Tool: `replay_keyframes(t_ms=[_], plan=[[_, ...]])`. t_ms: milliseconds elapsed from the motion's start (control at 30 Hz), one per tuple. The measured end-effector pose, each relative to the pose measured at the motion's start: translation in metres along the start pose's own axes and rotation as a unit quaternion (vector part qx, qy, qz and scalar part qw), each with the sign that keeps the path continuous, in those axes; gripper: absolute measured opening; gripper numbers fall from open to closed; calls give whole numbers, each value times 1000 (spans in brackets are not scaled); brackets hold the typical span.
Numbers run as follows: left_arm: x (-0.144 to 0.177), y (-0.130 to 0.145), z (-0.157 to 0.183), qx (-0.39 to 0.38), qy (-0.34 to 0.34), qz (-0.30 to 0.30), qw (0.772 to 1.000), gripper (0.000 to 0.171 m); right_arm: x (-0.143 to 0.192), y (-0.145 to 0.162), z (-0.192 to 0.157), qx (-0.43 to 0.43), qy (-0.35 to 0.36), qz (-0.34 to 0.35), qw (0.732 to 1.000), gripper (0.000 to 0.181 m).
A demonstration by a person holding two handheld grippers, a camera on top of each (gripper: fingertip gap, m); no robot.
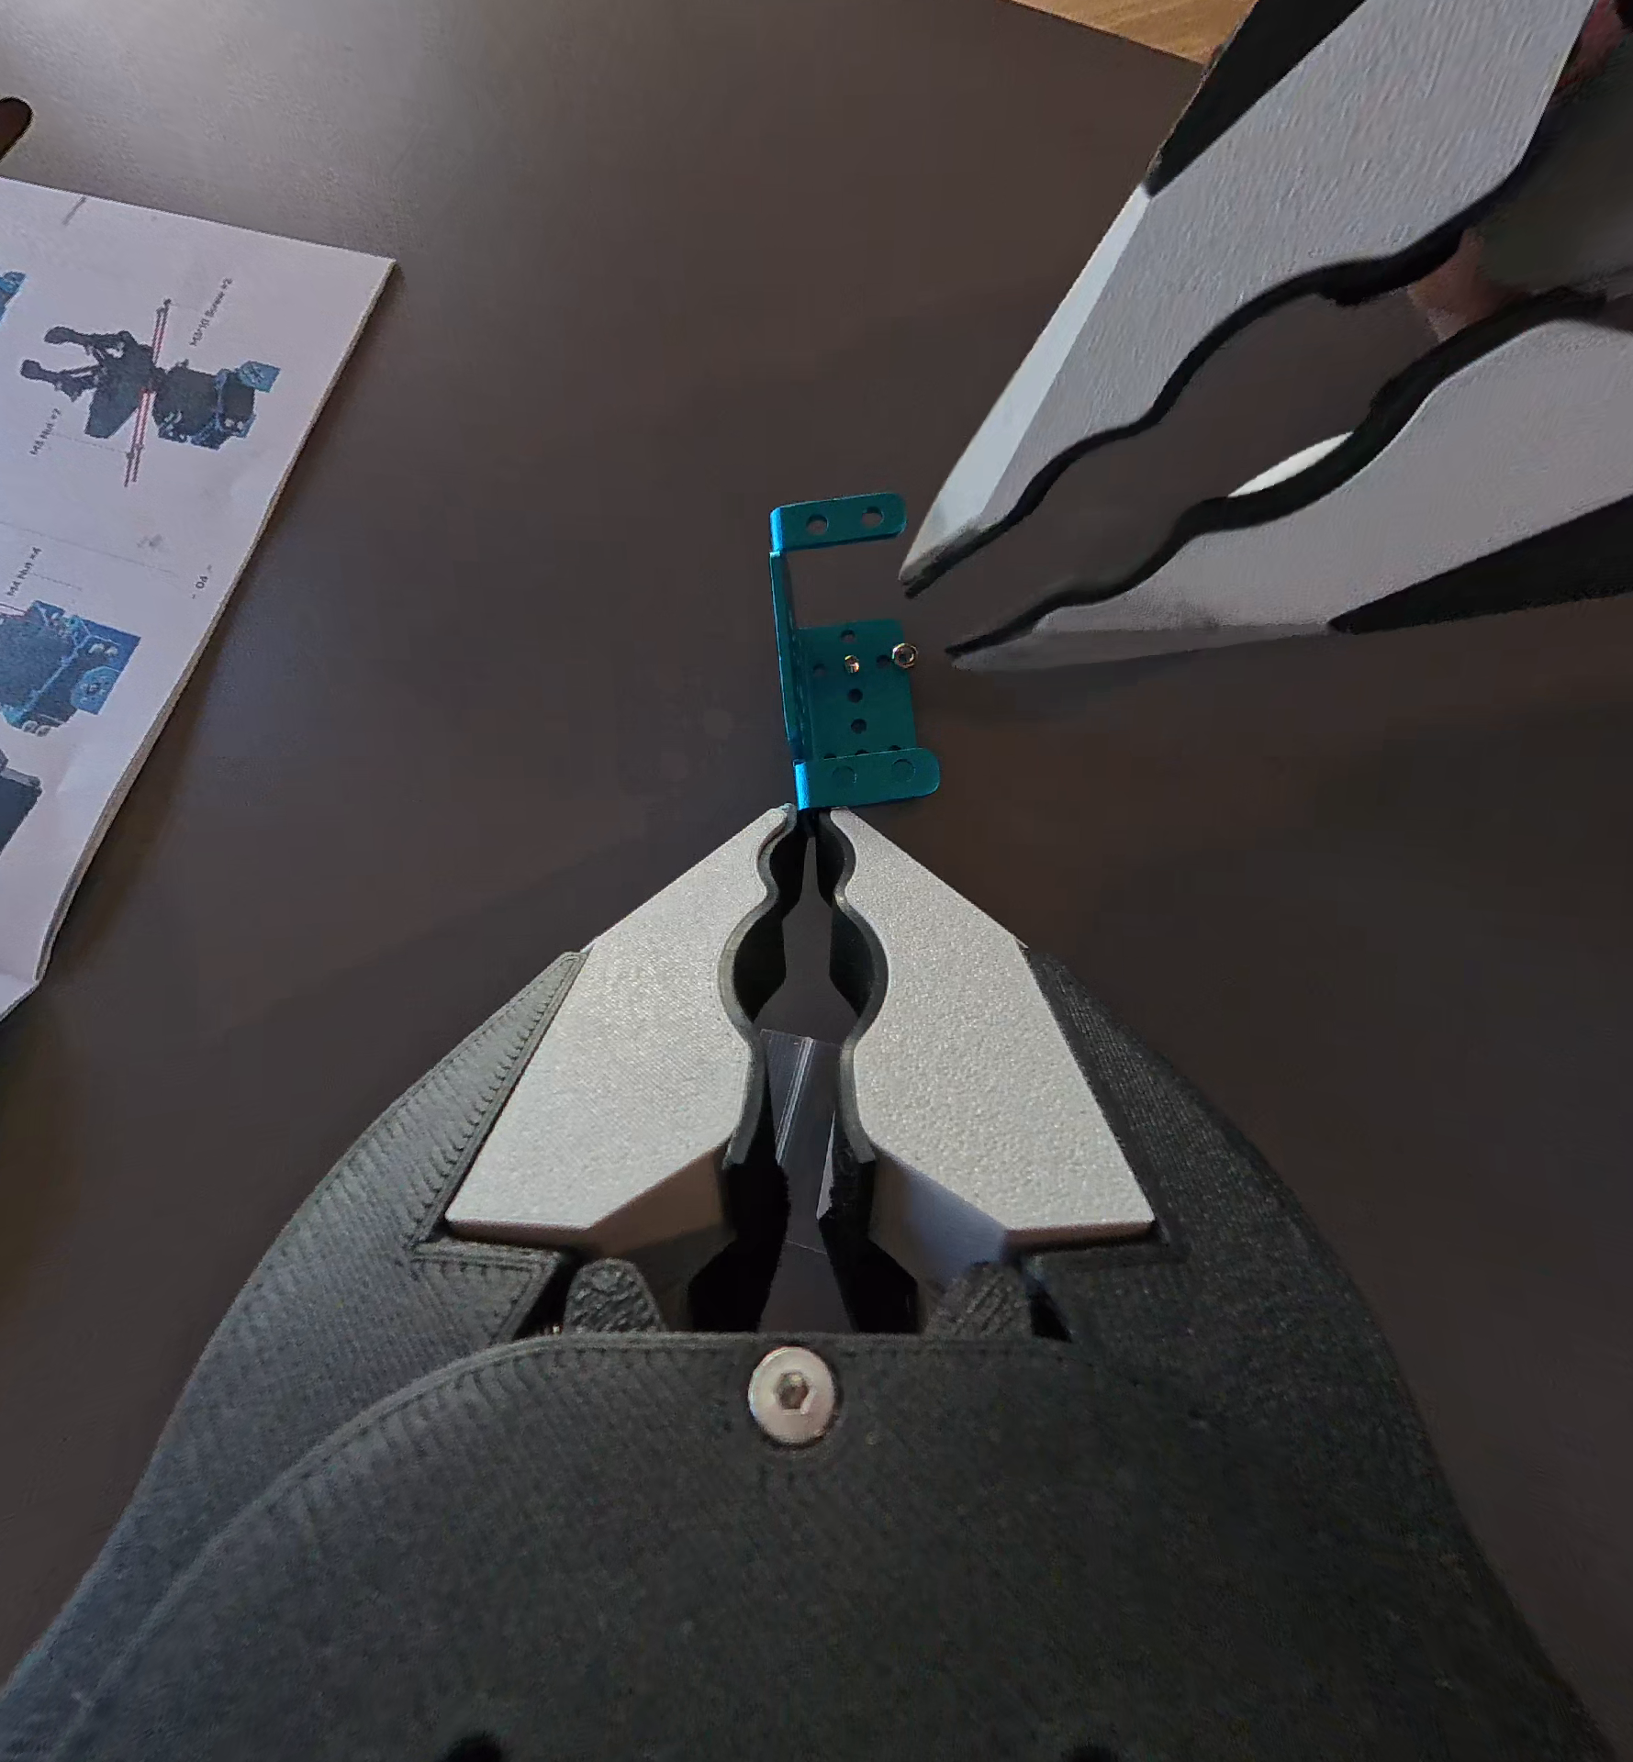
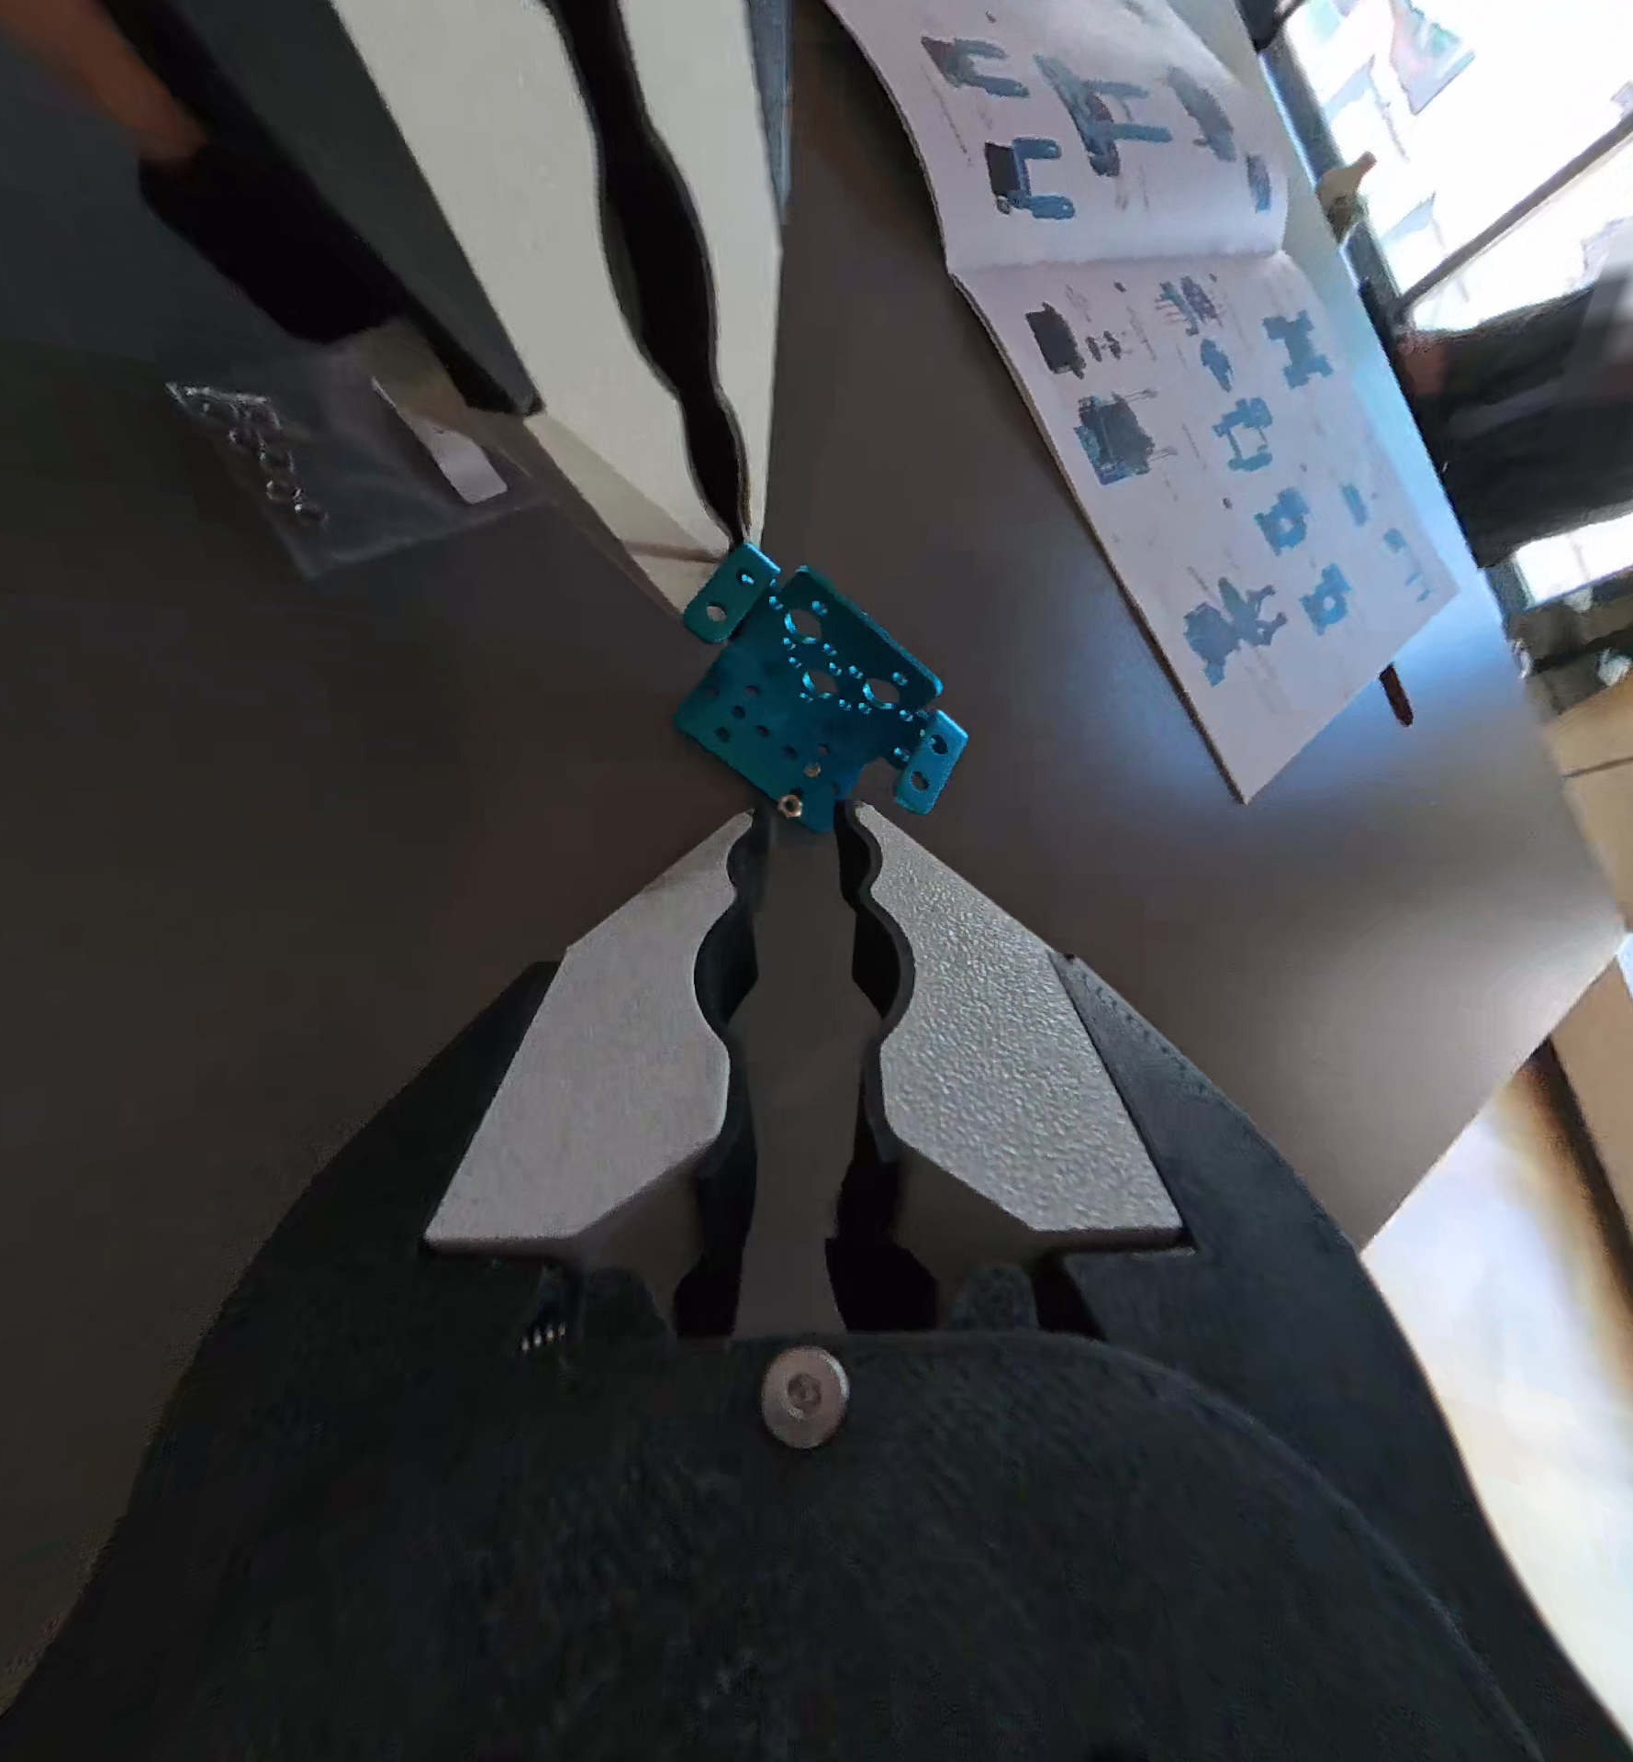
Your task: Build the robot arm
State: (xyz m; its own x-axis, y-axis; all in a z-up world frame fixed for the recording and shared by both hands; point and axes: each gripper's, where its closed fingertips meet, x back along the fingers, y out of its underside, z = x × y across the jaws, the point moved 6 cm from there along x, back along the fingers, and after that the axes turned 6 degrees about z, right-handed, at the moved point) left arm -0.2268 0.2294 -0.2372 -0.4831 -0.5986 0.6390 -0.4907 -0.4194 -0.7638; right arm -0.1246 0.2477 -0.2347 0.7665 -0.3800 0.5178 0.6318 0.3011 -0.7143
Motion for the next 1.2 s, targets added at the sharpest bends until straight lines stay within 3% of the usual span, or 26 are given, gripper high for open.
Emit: replay_keyframes(t_ms=[367, 1200], plan=[[0, 0, 0, -1, 1, 0, 1000, 1, -9, 6, 0, -62, -45, 12, 997, 13], [0, 0, 1, -10, -2, -1, 1000, 1, -9, 7, 4, -119, -54, 31, 991, 6]])
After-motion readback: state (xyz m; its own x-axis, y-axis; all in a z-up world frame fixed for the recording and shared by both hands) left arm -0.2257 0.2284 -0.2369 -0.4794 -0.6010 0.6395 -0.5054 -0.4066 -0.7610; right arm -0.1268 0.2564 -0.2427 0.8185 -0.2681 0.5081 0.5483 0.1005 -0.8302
